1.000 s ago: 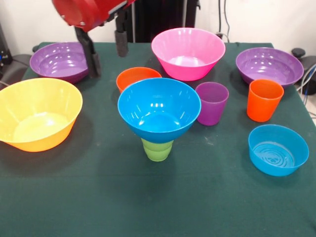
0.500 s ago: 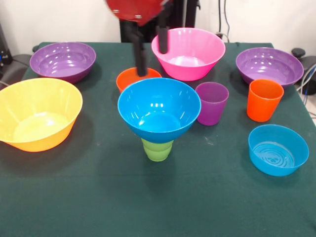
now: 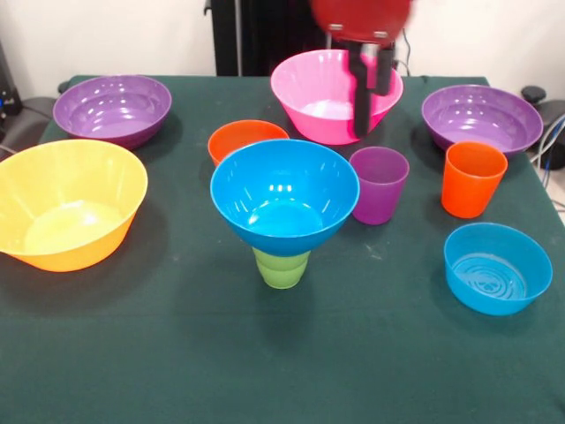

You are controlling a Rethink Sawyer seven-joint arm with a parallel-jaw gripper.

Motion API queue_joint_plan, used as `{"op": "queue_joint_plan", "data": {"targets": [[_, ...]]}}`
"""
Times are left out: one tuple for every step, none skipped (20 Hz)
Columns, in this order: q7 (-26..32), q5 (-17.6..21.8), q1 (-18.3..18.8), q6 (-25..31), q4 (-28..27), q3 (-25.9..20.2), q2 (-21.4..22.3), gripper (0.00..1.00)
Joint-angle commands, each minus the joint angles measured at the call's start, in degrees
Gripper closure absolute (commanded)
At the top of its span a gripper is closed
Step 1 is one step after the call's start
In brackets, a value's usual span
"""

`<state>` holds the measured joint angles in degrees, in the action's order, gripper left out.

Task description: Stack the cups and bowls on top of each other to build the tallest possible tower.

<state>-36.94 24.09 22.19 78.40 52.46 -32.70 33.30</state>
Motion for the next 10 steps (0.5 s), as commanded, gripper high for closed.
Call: {"op": "queue_joint_plan", "data": {"targets": [[-6.6,1.8,-4.0,-5.2,8.9,2.0,0.3,0.00],[-9.2,2.1,-4.6,-5.7,9.4,3.0,0.6,0.00],[-9.8,2.5,-5.1,-6.1,9.5,3.6,0.5,0.00],[-10.6,2.7,-5.6,-6.4,9.9,4.1,0.6,0.00],[-11.6,2.6,-6.0,-6.7,9.9,4.6,0.5,0.00],[-13.2,2.2,-6.3,-7.2,10.4,5.1,0.6,0.00],[-14.0,1.8,-6.4,-7.9,10.8,5.5,0.7,0.00],[-15.3,1.6,-6.6,-7.8,11.3,6.4,0.9,0.00],[-16.2,1.7,-7.1,-7.2,11.0,7.3,0.8,0.00],[-17.3,2.5,-7.7,-5.5,10.7,8.9,0.9,0.00]]}}
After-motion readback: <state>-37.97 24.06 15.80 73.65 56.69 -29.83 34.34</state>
